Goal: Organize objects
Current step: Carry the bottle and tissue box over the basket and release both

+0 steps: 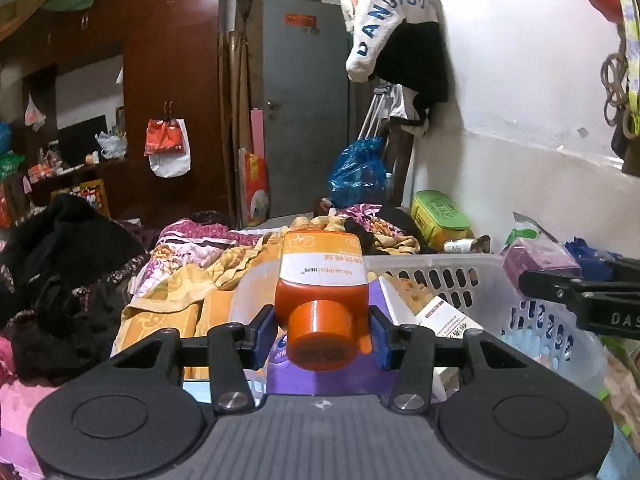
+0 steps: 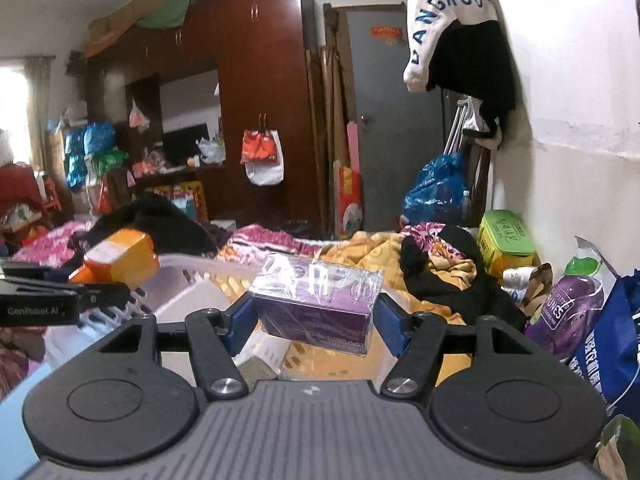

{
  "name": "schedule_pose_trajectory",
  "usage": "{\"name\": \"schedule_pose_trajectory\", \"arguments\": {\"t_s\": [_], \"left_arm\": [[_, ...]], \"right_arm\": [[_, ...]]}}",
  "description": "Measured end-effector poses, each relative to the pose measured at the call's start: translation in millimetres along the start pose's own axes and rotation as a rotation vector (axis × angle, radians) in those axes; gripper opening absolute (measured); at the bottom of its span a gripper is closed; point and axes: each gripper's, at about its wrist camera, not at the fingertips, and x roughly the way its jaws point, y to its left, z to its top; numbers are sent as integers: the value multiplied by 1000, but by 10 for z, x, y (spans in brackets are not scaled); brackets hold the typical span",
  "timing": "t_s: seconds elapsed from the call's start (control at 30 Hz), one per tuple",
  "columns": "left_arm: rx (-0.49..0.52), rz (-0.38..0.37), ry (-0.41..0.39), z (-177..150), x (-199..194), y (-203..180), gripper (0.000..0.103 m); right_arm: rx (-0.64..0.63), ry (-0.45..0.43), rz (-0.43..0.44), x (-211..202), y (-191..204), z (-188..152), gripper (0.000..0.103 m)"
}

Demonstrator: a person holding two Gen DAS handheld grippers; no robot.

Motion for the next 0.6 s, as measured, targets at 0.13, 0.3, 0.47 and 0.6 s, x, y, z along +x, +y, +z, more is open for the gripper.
{"name": "schedule_pose_trajectory", "arguments": {"t_s": [0.13, 0.3, 0.47, 0.6], "left_arm": [[12, 16, -2, -36, 1, -4, 52], [15, 0, 12, -59, 72, 47, 62], [23, 20, -57, -113, -54, 33, 88], [12, 56, -132, -258, -487, 10, 88]], "right_arm": [[2, 16, 6, 31, 13, 23, 66], [-1, 15, -16, 76, 14, 32, 67], [12, -32, 9, 1, 21, 14, 99], [50, -138, 80, -374, -56, -97, 103]]}}
